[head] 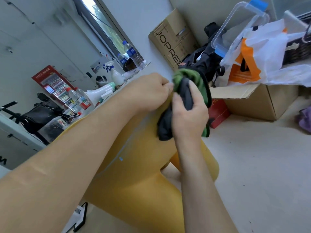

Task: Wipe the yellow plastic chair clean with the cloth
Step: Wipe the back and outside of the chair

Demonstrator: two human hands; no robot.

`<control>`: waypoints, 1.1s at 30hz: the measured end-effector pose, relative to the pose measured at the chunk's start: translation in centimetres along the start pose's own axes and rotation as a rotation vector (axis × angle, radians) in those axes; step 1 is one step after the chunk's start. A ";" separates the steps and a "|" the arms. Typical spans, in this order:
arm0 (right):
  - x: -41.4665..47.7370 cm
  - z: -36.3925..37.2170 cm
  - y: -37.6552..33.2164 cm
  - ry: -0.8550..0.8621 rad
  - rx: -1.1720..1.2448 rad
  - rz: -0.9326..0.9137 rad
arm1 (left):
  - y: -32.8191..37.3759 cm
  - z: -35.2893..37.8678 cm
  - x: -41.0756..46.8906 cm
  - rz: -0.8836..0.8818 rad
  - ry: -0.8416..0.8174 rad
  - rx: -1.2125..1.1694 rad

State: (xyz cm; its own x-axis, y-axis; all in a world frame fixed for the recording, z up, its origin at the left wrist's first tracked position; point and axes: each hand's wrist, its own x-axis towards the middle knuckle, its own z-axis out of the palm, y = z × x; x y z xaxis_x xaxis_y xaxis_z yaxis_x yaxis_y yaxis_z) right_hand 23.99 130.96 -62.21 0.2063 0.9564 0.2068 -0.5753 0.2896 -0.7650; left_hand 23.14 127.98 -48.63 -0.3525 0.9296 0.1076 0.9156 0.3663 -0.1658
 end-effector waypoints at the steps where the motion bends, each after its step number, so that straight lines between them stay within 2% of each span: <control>1: -0.2 0.5 -0.9 0.013 0.001 -0.073 | 0.0 -0.1 0.3 0.007 -0.019 -0.035; 3: -0.3 0.7 -0.3 0.057 -0.002 -0.097 | -0.3 -0.5 -0.2 0.018 -0.084 -0.086; 4: -0.2 0.3 0.4 0.076 0.019 -0.053 | -0.5 -0.8 -0.7 0.029 -0.117 -0.095; 6: 0.0 -0.7 3.6 0.101 0.055 0.199 | -1.6 -1.4 -2.1 0.037 -0.135 -0.095; 8: -0.6 -1.4 6.5 0.069 0.116 0.504 | -2.8 -1.4 -3.7 0.037 -0.079 -0.109; 10: -2.0 -2.1 7.5 0.031 0.136 0.642 | -3.5 -0.8 -4.9 0.056 0.009 -0.152; 11: -2.6 -1.9 6.9 0.036 0.101 0.639 | -3.7 -0.6 -5.1 0.068 0.041 -0.179; 13: -3.1 -0.8 3.3 0.089 0.059 0.458 | -3.6 -0.3 -4.6 0.080 0.054 -0.200; 15: -3.9 1.2 -2.4 0.098 -0.024 0.064 | -3.3 -0.3 -3.8 0.092 0.091 -0.268; 17: -5.9 3.1 -5.7 0.064 -0.146 -0.245 | -3.0 -0.7 -4.1 0.007 0.154 -0.531; 19: -6.9 3.4 -5.7 0.065 -0.176 -0.374 | -3.2 -1.1 -4.8 -0.082 0.159 -0.694; 20: -6.8 3.0 -4.5 0.095 -0.153 -0.370 | -3.3 -1.2 -4.9 -0.104 0.152 -0.648; 22: -5.8 1.9 -1.1 0.202 -0.067 -0.213 | -3.6 -1.1 -4.8 -0.128 0.154 -0.531; 24: -4.7 0.7 2.6 0.263 0.009 0.135 | -3.3 -1.0 -5.0 -0.119 0.174 -0.476; 26: -4.1 -0.6 6.5 0.194 0.031 0.469 | -3.2 -0.7 -4.9 -0.069 0.214 -0.362; 28: -4.1 -1.5 9.3 0.106 0.059 0.662 | -3.1 -0.5 -5.0 -0.035 0.253 -0.252; 31: -4.3 -1.7 9.7 0.080 0.033 0.786 | -2.9 -0.2 -5.1 0.004 0.292 -0.158; 33: -4.3 -0.7 6.4 0.079 -0.054 0.646 | -2.8 -0.2 -4.8 0.010 0.293 -0.157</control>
State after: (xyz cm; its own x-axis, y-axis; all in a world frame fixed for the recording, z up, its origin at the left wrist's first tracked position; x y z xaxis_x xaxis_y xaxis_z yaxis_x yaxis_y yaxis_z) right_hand 20.02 128.67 -68.44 -0.1095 0.9308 -0.3488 -0.5626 -0.3473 -0.7502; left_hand 22.31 122.51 -48.44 -0.2939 0.8736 0.3880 0.9453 0.3258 -0.0176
